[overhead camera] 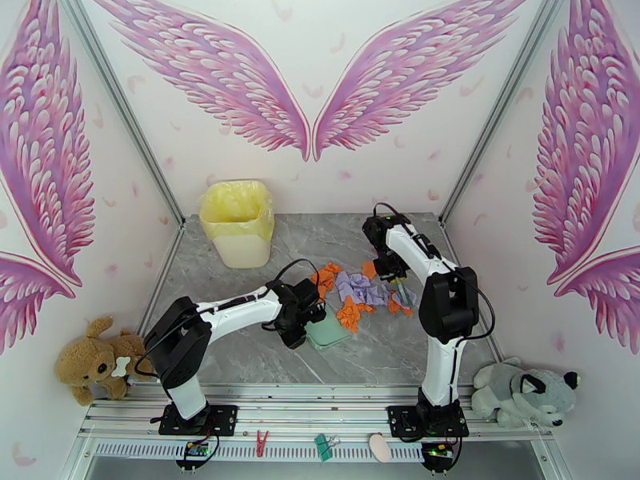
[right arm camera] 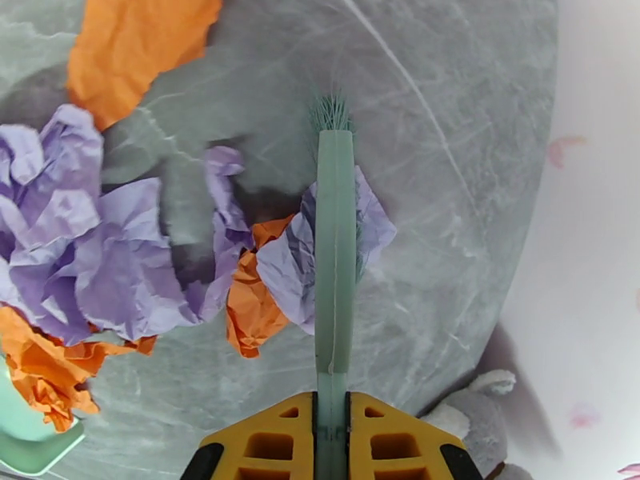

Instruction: Sweep away the paper scraps from the table

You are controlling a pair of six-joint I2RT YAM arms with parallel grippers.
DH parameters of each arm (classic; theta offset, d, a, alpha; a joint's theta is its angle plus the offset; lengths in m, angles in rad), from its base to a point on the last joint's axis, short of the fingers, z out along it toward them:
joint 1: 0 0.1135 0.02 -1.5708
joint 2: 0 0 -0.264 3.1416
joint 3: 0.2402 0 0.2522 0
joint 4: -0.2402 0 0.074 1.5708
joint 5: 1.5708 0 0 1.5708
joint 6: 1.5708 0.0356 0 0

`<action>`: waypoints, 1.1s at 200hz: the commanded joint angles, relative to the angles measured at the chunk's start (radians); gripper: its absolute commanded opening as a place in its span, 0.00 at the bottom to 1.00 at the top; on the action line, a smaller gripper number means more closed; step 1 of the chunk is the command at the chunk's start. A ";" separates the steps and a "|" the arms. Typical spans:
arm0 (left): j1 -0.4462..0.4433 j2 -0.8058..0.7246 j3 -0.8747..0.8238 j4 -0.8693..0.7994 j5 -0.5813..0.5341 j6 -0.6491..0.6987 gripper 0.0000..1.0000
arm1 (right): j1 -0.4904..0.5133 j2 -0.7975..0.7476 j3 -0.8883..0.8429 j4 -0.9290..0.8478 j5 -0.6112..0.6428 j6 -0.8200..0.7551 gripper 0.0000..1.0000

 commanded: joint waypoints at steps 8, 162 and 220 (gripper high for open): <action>-0.004 0.015 0.030 -0.008 -0.004 -0.006 0.00 | 0.064 -0.002 -0.016 0.010 -0.082 0.039 0.00; -0.004 0.020 0.037 -0.004 -0.002 -0.008 0.00 | 0.346 -0.070 -0.001 0.032 -0.337 0.031 0.00; -0.004 0.017 0.036 -0.004 -0.001 -0.012 0.00 | 0.371 -0.173 -0.030 0.013 -0.484 0.011 0.00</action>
